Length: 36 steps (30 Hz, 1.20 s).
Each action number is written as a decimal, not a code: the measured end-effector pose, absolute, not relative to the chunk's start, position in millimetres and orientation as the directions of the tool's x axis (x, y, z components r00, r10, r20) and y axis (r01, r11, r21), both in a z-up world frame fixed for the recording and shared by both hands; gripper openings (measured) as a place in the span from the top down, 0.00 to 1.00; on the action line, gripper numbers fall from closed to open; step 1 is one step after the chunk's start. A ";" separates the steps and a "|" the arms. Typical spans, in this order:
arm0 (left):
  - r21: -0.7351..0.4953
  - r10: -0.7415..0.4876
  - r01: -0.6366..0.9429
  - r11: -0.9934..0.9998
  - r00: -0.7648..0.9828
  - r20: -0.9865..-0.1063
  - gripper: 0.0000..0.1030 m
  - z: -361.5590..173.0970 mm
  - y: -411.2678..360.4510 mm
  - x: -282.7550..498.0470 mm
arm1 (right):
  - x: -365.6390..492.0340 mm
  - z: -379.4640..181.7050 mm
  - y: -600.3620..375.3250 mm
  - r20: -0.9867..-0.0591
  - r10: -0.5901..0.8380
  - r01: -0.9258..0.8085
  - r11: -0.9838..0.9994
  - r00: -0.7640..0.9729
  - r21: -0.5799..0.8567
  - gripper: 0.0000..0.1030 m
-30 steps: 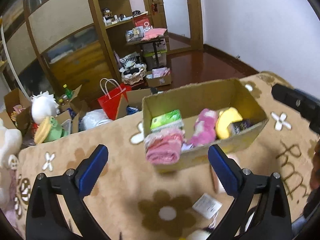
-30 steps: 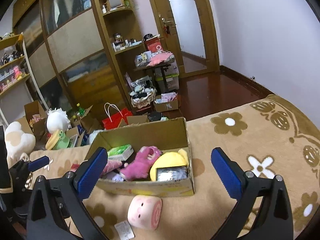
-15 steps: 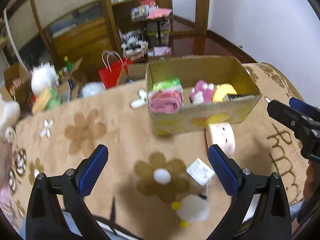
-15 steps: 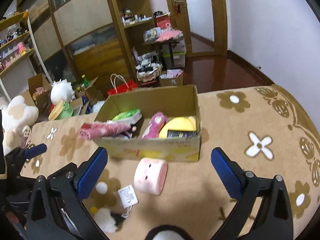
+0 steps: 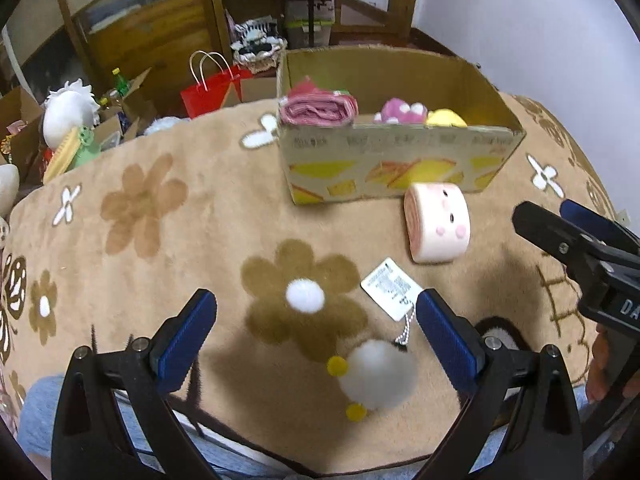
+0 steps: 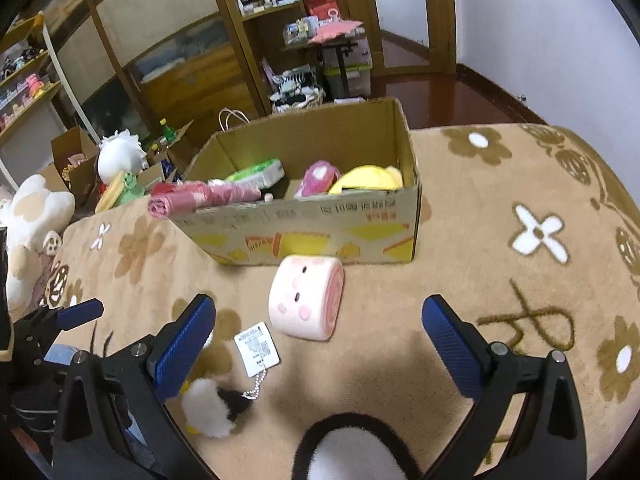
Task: Organize soft objects
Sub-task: 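Withdraw both tools toward the white chick plush and pink roll plush, then close left tool on white chick plush while right tool closes on pink roll plush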
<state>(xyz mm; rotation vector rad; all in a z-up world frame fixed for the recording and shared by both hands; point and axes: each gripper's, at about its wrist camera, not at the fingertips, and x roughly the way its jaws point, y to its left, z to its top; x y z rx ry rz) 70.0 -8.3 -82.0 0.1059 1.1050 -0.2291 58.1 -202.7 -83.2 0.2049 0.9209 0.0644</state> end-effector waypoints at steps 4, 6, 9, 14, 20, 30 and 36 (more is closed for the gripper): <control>-0.056 -0.148 0.247 0.967 0.371 -0.917 0.04 -98.4 -11.4 69.9 | 60.1 -95.5 -201.3 -0.798 0.140 0.037 0.979 0.587 0.198 0.00; -0.055 -0.144 0.255 0.965 0.349 -0.926 0.04 -105.3 -14.6 69.3 | 61.6 -100.3 -201.4 -0.803 0.141 0.041 0.979 0.580 0.202 0.00; -0.060 -0.146 0.272 0.961 0.311 -0.939 0.04 -115.2 -19.3 69.3 | 64.2 -106.0 -202.5 -0.806 0.147 0.046 0.976 0.573 0.211 0.00; -0.072 -0.150 0.305 0.950 0.243 -0.958 0.04 -131.1 -28.5 67.3 | 67.1 -115.8 -205.2 -0.816 0.156 0.060 0.972 0.557 0.227 0.00; -0.051 -0.126 0.338 0.940 0.205 -0.971 0.06 -144.3 -38.4 63.5 | 71.1 -124.5 -206.0 -0.826 0.164 0.068 0.969 0.540 0.237 0.00; -0.064 -0.102 0.332 0.941 0.101 -0.990 0.23 -171.6 -40.9 66.5 | 76.9 -138.2 -202.3 -0.829 0.178 0.070 0.965 0.531 0.252 0.00; -0.131 -0.157 0.317 0.939 0.058 -0.986 0.41 -176.5 -40.7 67.9 | 78.0 -141.5 -201.6 -0.831 0.183 0.072 0.963 0.526 0.258 0.00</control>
